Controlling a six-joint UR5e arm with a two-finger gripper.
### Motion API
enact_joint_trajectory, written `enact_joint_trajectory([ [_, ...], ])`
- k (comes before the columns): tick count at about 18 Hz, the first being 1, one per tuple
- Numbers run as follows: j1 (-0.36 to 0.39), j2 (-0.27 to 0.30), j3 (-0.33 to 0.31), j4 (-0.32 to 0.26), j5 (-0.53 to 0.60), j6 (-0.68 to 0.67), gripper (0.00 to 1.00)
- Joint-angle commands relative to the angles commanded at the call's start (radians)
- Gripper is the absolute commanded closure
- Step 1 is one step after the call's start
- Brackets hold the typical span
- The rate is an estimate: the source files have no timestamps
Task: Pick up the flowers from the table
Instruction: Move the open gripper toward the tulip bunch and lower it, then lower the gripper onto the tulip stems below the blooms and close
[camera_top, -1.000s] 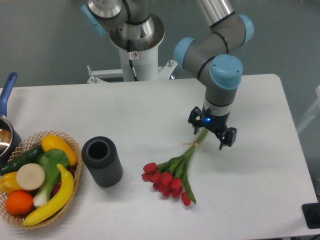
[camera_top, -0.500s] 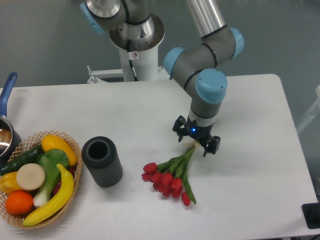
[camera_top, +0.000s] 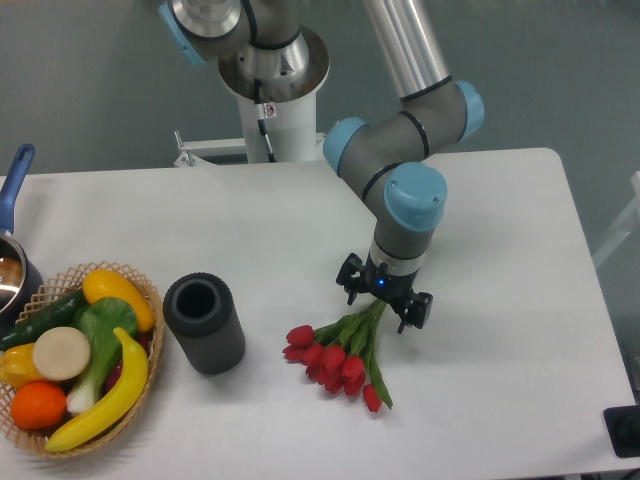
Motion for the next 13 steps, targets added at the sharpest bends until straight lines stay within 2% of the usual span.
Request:
enact_joint_trajectory([
  [11, -0.008, -0.011, -0.003, 0.003, 0.0, 0.002, 0.0],
  [13, -0.012, -0.02, 0.003, 0.003, 0.0, 0.0, 0.13],
])
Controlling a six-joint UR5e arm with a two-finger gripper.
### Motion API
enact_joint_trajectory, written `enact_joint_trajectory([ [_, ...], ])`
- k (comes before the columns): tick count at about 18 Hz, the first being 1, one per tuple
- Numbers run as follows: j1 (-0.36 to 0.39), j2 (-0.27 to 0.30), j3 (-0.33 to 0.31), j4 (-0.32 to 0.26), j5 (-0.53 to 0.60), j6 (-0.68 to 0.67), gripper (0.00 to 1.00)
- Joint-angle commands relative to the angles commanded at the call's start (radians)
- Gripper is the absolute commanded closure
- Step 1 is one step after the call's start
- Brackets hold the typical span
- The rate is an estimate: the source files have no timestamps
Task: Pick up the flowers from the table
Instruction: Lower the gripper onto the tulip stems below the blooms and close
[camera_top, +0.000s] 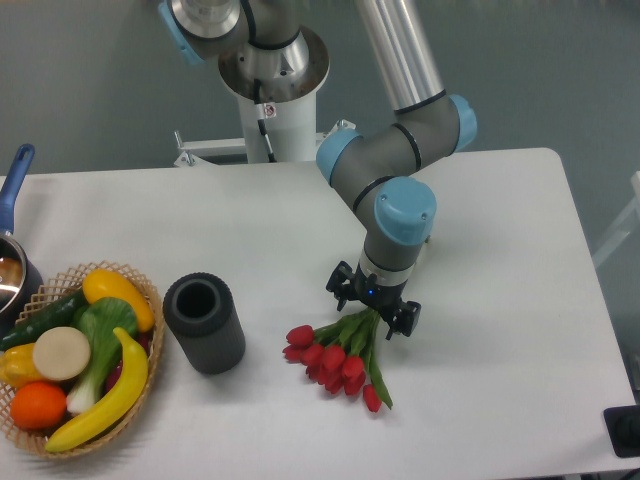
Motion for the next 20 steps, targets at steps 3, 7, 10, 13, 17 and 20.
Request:
enact_joint_trajectory([
  [3, -0.005, -0.008, 0.006, 0.002, 0.0, 0.0, 0.14],
  [7, -0.005, -0.006, 0.005, 0.0, 0.0, 0.002, 0.24],
  [10, -0.005, -0.003, 0.006, 0.0, 0.0, 0.002, 0.41],
  [13, -0.006, -0.002, 0.003, 0.0, 0.002, 0.0, 0.52],
  [17, -0.006, 0.0, 0.002, 0.0, 0.002, -0.002, 0.6],
  [20, -0.006, 0.003, 0.002, 0.0, 0.002, -0.002, 0.62],
])
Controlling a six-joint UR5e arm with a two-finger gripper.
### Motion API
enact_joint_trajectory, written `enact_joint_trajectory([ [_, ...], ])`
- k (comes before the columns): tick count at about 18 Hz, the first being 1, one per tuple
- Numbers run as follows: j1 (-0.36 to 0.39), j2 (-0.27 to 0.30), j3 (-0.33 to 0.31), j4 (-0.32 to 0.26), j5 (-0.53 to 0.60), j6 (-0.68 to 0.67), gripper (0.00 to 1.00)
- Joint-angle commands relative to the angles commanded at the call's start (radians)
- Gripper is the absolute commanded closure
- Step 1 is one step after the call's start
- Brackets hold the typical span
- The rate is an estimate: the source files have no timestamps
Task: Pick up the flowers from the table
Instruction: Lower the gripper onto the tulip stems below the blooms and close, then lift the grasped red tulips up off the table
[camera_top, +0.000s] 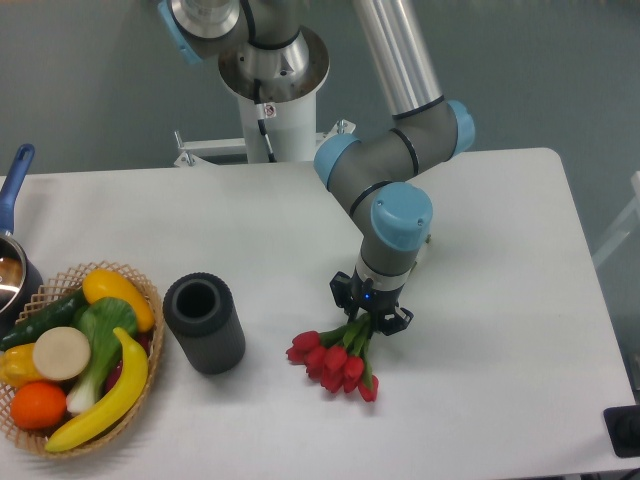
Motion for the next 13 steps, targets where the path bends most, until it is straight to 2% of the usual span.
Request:
enact_joint_trajectory([
  [5, 0.002, 0.006, 0.008, 0.0, 0.0, 0.002, 0.64],
  [13, 0.009, 0.101, 0.026, 0.0, -0.021, 0.003, 0.66],
])
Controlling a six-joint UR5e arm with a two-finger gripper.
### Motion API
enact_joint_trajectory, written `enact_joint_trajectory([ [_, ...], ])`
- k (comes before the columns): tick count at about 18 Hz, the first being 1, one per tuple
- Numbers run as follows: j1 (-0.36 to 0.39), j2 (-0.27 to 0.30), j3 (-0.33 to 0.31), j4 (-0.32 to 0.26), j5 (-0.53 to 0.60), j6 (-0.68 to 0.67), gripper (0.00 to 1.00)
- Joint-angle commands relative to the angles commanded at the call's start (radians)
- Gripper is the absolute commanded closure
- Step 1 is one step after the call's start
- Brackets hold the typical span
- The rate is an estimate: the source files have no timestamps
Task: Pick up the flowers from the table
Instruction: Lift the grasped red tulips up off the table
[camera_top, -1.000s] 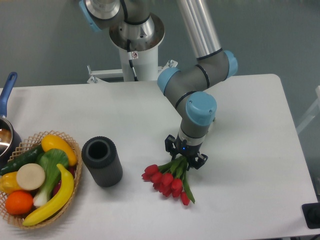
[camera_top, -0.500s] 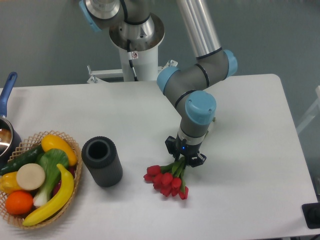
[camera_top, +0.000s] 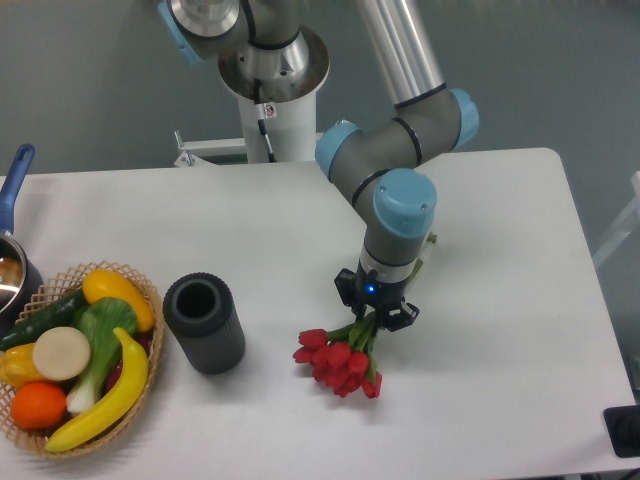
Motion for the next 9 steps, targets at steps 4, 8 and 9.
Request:
enact_joint_trajectory([
  [4, 0.008, 0.077, 0.012, 0.0, -0.152, -0.038, 0.66],
  [8, 0.049, 0.147, 0.014, 0.0, -0.265, -0.054, 0.66],
  [9, 0.061, 0.16, 0.014, 0.0, -0.299, -0.055, 0.66],
])
